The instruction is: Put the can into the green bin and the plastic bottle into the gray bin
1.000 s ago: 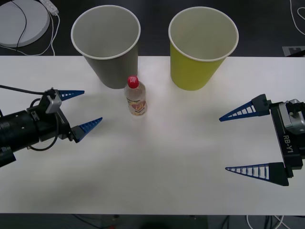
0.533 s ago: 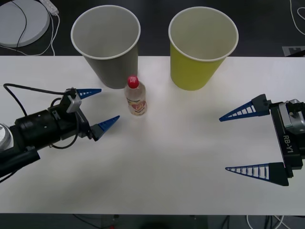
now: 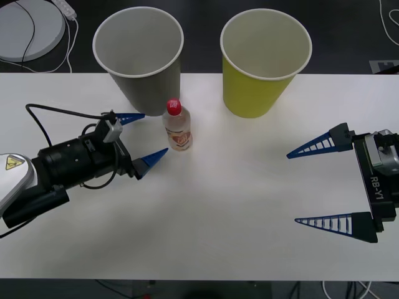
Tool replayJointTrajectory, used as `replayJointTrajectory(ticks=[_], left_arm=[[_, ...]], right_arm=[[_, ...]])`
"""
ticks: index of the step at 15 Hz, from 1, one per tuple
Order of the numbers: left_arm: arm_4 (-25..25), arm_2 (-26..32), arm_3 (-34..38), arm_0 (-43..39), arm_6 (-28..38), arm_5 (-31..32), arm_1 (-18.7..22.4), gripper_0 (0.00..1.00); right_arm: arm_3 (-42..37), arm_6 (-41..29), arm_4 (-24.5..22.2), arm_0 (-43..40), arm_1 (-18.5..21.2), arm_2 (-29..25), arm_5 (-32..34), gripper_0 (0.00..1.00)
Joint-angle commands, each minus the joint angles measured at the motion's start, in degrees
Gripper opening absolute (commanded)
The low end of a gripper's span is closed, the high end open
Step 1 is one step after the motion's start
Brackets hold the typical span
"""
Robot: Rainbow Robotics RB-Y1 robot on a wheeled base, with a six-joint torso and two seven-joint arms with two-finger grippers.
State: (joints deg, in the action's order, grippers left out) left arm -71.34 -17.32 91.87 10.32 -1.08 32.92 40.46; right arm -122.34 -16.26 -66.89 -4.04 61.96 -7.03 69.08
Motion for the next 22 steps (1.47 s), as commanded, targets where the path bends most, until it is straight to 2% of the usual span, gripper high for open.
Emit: replayJointTrajectory(ticks=[1, 22], left_arm=[[-1.52, 0.00, -0.03, 0.31, 0.90, -0.05, -1.08, 1.00], [-12.16, 0.00, -7.59, 8.31, 6.09, 0.39, -10.22, 1.00]], right_arm=[[0.00, 0.00, 0.00, 0.00, 0.00, 0.00, 0.00, 1.00], [0.00, 0.00, 0.00, 0.00, 0.00, 0.00, 0.00, 1.00]])
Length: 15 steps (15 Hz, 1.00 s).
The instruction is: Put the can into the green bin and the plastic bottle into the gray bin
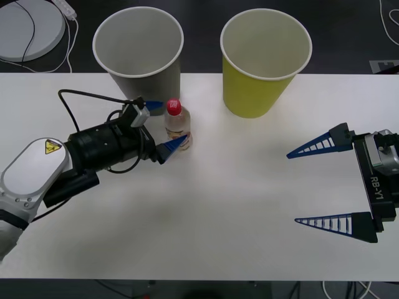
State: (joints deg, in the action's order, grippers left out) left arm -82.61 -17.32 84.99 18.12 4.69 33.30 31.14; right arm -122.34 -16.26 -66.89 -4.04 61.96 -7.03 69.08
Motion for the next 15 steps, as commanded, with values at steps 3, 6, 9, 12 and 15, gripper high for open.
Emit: replayJointTrajectory(ticks=[3, 6, 9, 12, 15], left_arm=[[-2.29, 0.00, -1.41, 1.22, 0.94, 0.01, -2.31, 1.00], [-3.96, 0.09, -1.50, 1.48, 1.73, 0.01, -3.19, 1.00], [-4.40, 0.00, -1.41, 1.48, 2.17, 0.01, -3.71, 1.00], [-4.57, 0.00, -1.41, 1.57, 2.17, 0.10, -4.15, 1.00], [-4.84, -0.35, -1.41, 1.66, 2.17, 0.10, -4.24, 1.00]], right_arm=[[0.00, 0.00, 0.00, 0.00, 0.00, 0.00, 0.00, 1.00], [0.00, 0.00, 0.00, 0.00, 0.00, 0.00, 0.00, 1.00], [0.00, 0.00, 0.00, 0.00, 0.00, 0.00, 0.00, 1.00], [0.00, 0.00, 0.00, 0.00, 0.00, 0.00, 0.00, 1.00], [0.00, 0.00, 0.00, 0.00, 0.00, 0.00, 0.00, 1.00]])
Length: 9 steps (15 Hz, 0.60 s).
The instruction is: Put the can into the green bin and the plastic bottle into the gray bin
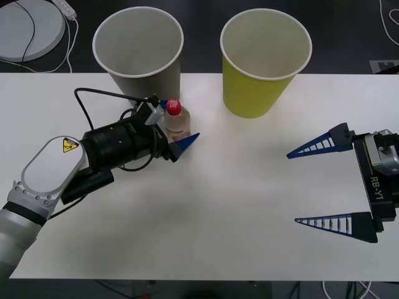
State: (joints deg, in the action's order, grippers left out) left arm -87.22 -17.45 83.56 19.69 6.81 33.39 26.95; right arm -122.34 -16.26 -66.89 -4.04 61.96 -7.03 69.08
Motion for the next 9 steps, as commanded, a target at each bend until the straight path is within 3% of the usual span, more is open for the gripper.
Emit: replayJointTrajectory(ticks=[1, 5, 6, 7, 9], left_arm=[[-0.23, -0.21, 0.02, 0.18, 0.04, 0.01, -0.05, 1.00], [-0.32, -0.48, 0.02, 0.35, 0.04, 0.10, -0.05, 0.98], [-0.32, -0.48, 0.02, 0.35, 0.04, 0.01, -0.05, 0.44], [-0.32, -0.56, 0.02, 0.35, 0.13, 0.01, -0.05, 0.04], [-0.32, -0.56, 0.02, 0.35, 0.57, 0.10, -0.05, 0.00]], right_arm=[[0.00, 0.00, 0.00, 0.00, 0.00, 0.00, 0.00, 1.00], [0.00, 0.00, 0.00, 0.00, 0.00, 0.00, 0.00, 1.00], [0.00, 0.00, 0.00, 0.00, 0.00, 0.00, 0.00, 1.00], [0.00, 0.00, 0.00, 0.00, 0.00, 0.00, 0.00, 1.00], [0.00, 0.00, 0.00, 0.00, 0.00, 0.00, 0.00, 1.00]])
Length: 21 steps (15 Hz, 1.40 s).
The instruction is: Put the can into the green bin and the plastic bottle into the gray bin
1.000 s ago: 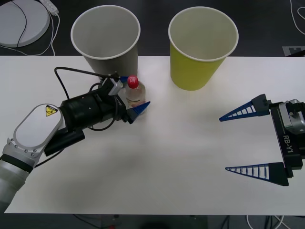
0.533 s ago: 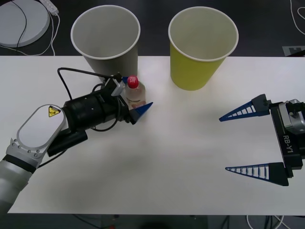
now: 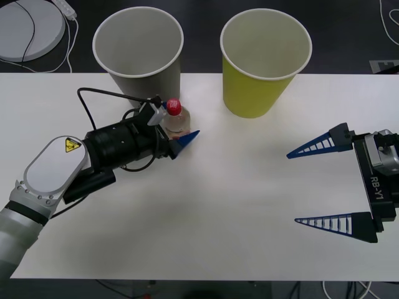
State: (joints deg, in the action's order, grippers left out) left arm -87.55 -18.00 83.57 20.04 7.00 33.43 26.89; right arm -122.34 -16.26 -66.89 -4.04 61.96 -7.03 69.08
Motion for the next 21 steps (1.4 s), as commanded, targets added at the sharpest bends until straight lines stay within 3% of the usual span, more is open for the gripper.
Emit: replayJointTrajectory(ticks=[1, 11, 16, 21], left_arm=[[0.01, -0.01, 0.01, 0.00, 0.48, -0.03, 0.00, 0.00], [0.18, -0.01, 0.28, -0.18, 0.39, 0.06, 0.09, 0.00], [1.06, 0.08, 4.23, -3.16, 0.83, 0.06, 1.67, 0.00], [1.15, -0.01, 8.89, -4.31, 6.19, 0.06, 4.49, 0.00]], right_arm=[[0.00, 0.00, 0.00, 0.00, 0.00, 0.00, 0.00, 1.00], [0.00, 0.00, 0.00, 0.00, 0.00, 0.00, 0.00, 1.00], [0.00, 0.00, 0.00, 0.00, 0.00, 0.00, 0.00, 1.00], [0.00, 0.00, 0.00, 0.00, 0.00, 0.00, 0.00, 1.00]])
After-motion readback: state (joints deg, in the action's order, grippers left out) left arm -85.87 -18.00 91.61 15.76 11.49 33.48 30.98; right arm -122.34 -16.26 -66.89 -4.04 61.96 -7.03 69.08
